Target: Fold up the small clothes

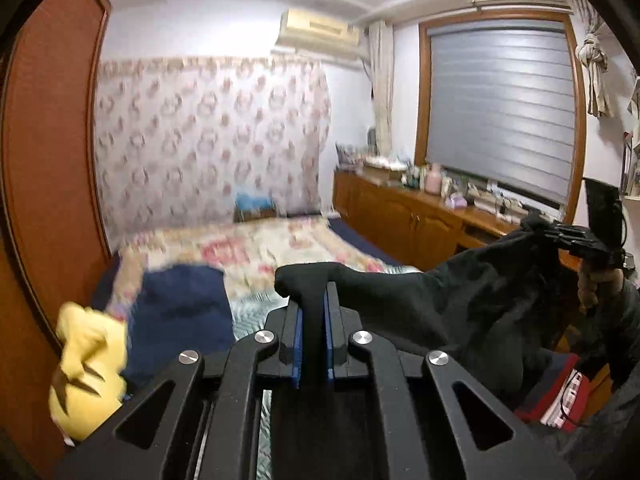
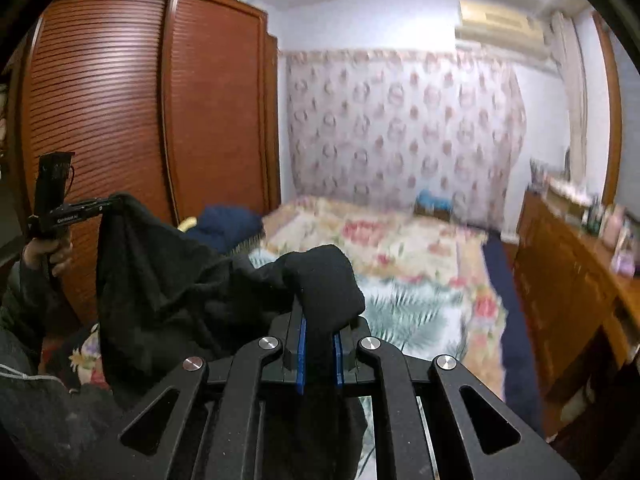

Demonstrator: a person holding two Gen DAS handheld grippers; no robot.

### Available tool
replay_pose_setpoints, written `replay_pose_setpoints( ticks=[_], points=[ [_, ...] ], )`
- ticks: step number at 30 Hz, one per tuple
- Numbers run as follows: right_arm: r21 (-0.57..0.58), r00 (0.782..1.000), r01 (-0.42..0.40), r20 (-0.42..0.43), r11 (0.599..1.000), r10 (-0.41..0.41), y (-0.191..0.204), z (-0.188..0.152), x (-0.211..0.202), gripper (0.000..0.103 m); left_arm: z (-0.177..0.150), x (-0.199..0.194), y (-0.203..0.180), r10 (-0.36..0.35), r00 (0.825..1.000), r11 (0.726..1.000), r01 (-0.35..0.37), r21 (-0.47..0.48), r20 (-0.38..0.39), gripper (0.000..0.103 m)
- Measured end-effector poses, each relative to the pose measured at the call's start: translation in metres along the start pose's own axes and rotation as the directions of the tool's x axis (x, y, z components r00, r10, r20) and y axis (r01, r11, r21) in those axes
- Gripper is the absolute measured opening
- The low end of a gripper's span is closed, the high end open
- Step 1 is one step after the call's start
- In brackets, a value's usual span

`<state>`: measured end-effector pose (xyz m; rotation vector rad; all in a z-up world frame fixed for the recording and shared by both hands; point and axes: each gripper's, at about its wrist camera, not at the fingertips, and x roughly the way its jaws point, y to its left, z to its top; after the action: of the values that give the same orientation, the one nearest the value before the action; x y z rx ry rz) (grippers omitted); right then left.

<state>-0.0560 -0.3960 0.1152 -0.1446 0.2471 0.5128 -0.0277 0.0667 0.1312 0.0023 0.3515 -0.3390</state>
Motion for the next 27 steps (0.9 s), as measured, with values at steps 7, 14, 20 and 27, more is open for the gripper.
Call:
replay_pose_setpoints(
  ticks=[7,14,20,27],
  points=[
    [-0.066,0.990,0.074,0.128,0.995,-0.065,0.007,0.047,-0.035,0.010,0.045,-0.015,-0.001,0.010,0.994,0.999,-0.014,0.035,0.109,0.009],
    [-0.089,0.972,0.126,0.210,0.988,-0.105,0.022,0.066,-0.070,0.010,0.076,-0.039,-0.010,-0.003,0.979,0.997,-0.014,0.081,0.206,0.009],
    [-0.106,0.956,0.182,0.253,0.978,-0.150,0.043,0.068,-0.082,0.010,0.100,-0.044,-0.010,0.004,0.968,0.995,-0.028,0.094,0.251,0.009],
    [-0.126,0.960,0.249,0.164,0.960,-0.227,0.032,0.052,-0.009,0.010,0.093,0.028,0.000,0.074,0.982,0.991,-0.093,0.100,0.175,0.009]
  ],
)
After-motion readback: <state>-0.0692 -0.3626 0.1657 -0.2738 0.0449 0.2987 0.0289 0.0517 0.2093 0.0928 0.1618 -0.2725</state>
